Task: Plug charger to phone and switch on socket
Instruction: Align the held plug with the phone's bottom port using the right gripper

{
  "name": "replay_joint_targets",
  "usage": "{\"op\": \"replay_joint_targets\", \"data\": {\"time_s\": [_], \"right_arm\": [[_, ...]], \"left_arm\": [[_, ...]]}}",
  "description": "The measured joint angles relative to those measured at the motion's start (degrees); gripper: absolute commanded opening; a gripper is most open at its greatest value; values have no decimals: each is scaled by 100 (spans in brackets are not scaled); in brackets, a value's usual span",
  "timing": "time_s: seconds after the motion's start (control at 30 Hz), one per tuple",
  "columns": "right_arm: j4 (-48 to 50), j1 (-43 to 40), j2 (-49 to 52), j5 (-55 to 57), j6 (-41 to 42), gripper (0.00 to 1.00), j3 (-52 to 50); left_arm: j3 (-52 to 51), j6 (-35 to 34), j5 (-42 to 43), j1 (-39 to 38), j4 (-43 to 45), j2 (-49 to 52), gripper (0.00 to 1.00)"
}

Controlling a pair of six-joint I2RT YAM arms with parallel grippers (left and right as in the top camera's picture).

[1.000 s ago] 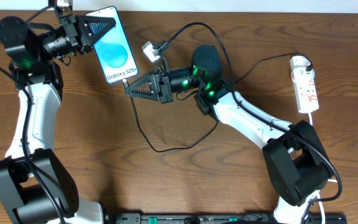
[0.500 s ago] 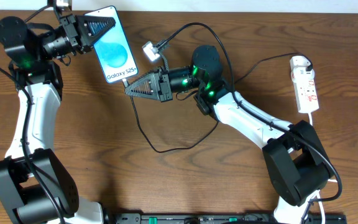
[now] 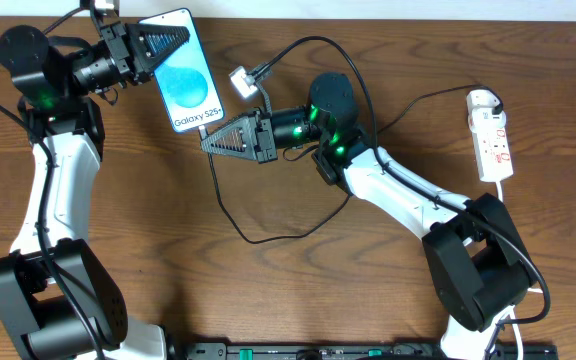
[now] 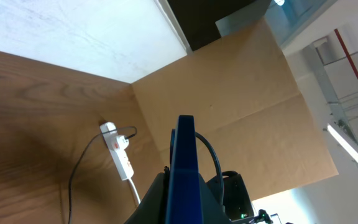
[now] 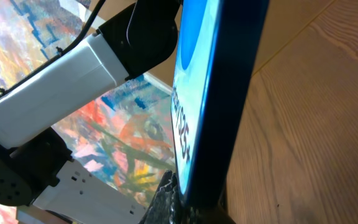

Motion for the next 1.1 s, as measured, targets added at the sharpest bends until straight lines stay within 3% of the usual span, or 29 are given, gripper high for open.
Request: {"op": "replay_joint_targets", "data": {"time_s": [1.1], "right_arm": [[-2, 0, 0, -111, -15, 1, 0]], "left_arm": [[0, 20, 160, -22, 11, 0, 7]]}}
